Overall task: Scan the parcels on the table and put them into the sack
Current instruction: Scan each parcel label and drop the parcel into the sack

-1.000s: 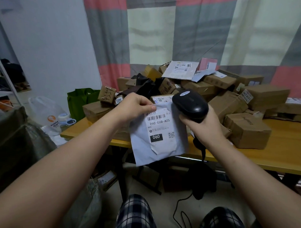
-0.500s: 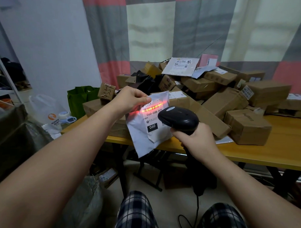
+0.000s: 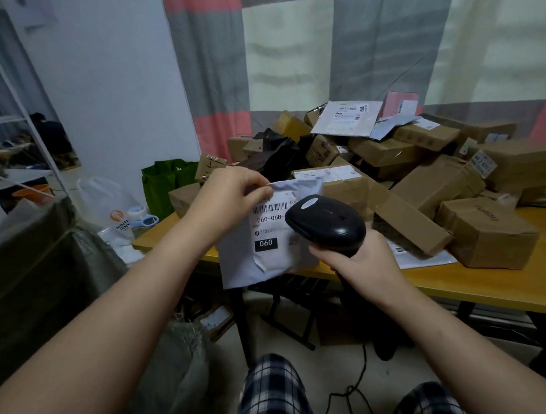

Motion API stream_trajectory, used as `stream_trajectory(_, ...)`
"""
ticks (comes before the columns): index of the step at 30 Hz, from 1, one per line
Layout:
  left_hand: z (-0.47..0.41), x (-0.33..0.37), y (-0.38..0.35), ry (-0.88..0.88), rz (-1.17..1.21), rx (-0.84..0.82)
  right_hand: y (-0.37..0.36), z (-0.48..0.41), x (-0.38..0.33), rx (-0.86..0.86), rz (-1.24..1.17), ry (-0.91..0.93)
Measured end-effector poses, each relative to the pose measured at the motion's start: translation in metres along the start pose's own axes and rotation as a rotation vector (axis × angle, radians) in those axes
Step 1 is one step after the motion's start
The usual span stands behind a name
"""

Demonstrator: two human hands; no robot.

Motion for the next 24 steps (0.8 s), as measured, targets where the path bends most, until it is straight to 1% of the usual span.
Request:
stream_trajectory(3, 0.031, -0.026, 0.011, 0.037, -0.087, 0.066, -0.032, -0.014, 0.004, -0.061, -0.034, 0.016)
stream_trajectory(8, 0.094, -0.089, 0.021, 0.179, -0.161, 0.089, -0.111, -0.035, 0.021, -0.245, -0.088, 0.021)
stream_trajectory(13, 0.171, -0.152, 0.034, 0.437, -0.243, 0.1, -0.2, -0.039, 0.043, -0.467, -0.098, -0.028)
stream_trajectory(17, 0.238, -0.199, 0.037, 0.639, -0.34, 0.014, -0.261, -0.029, 0.067, -0.568, -0.037, -0.092)
stream_trajectory(21, 0.29, -0.24, 0.016, 0.817, -0.332, -0.071, -0.307, -0.014, 0.089, -0.699, 0.029, -0.174)
stream_trajectory(24, 0.318, -0.276, -0.019, 0.997, -0.278, -0.204, -0.331, -0.006, 0.104, -0.749, 0.017, -0.221)
Point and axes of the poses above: each hand's wrist, its own z-axis away from the middle knuckle, its own y-axis out of the back of the hand, x = y × z, the point moved 4 cm from there along -z, towards the middle knuckle, and after that the axes turned 6 degrees about -x, right-handed, at the moved point
